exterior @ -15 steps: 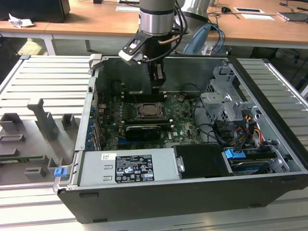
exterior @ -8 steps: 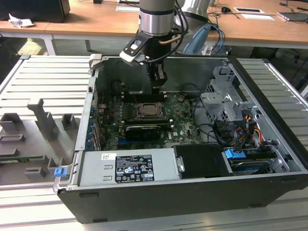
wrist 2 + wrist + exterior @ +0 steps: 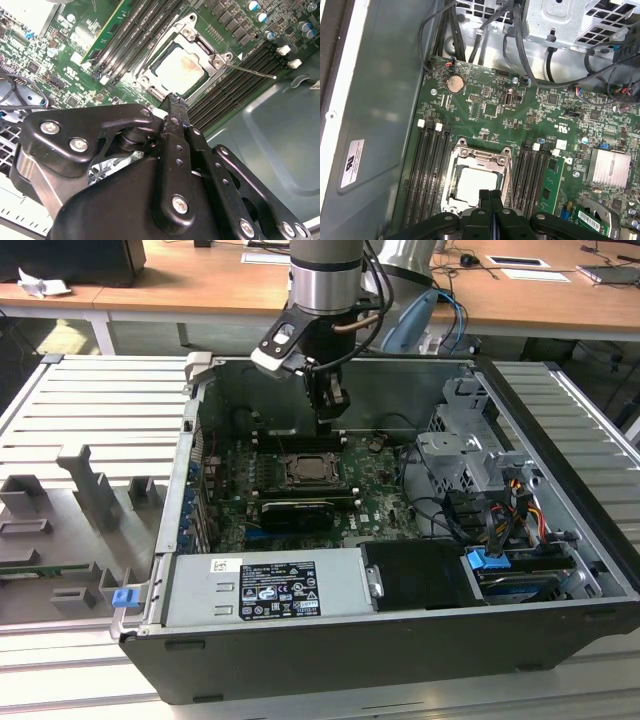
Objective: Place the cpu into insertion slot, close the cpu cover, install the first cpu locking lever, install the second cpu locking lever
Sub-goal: 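Install the first cpu locking lever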
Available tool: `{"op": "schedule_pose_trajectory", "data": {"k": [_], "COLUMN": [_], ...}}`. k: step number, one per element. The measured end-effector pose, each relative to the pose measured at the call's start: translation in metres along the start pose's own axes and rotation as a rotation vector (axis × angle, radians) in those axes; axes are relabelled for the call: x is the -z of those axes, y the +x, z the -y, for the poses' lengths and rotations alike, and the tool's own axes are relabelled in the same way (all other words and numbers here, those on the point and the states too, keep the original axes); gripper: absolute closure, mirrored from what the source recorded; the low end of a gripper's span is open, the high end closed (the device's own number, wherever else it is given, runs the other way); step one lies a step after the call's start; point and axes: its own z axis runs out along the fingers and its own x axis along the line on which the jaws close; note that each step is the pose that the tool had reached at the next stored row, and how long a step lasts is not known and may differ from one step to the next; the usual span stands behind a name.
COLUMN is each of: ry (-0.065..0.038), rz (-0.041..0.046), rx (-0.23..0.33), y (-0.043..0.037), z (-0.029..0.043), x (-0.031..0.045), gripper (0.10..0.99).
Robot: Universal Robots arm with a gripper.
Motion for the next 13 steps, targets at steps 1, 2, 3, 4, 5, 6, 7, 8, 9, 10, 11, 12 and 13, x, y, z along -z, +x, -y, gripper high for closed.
{"op": "schedule_pose_trajectory", "data": {"k": [1, 2, 3, 4, 5, 6, 7, 8, 9, 10, 11, 12, 13], "ry": [0.000, 0.000, 0.000, -0.001, -0.001, -0.001, -0.001, -0.001, -0.002, -0.002, -0.002, -0.002, -0.002], "rz": [-0.0002, -0.0003, -0.0003, -0.0005, -0.0006, -0.0008, -0.0010, -0.0011, -0.0012, -0.0013, -0.0013, -0.0014, -0.0015], "rx": [0.004, 0.006, 0.008, 0.011, 0.015, 0.019, 0.023, 0.026, 0.028, 0.031, 0.033, 0.035, 0.037], "y": [0.0000, 0.0000, 0.0000, 0.0000, 0.0000, 0.0000, 0.0000, 0.0000, 0.0000, 0.0000, 0.0000, 0.0000, 0.0000], "z": [0.0000, 0.0000, 0.0000, 0.0000, 0.0000, 0.0000, 0.0000, 0.0000, 0.0000, 0.0000, 0.0000, 0.0000, 0.0000], "x": [0.0000, 0.0000, 0.0000, 0.0000, 0.0000, 0.0000, 0.0000, 0.0000, 0.0000, 0.0000, 0.0000, 0.0000, 0.0000], "gripper": [0.976, 0.976, 0.976, 0.976, 0.976, 0.976, 0.976, 0.976, 0.976, 0.976, 0.976, 0.976, 0.976]}}
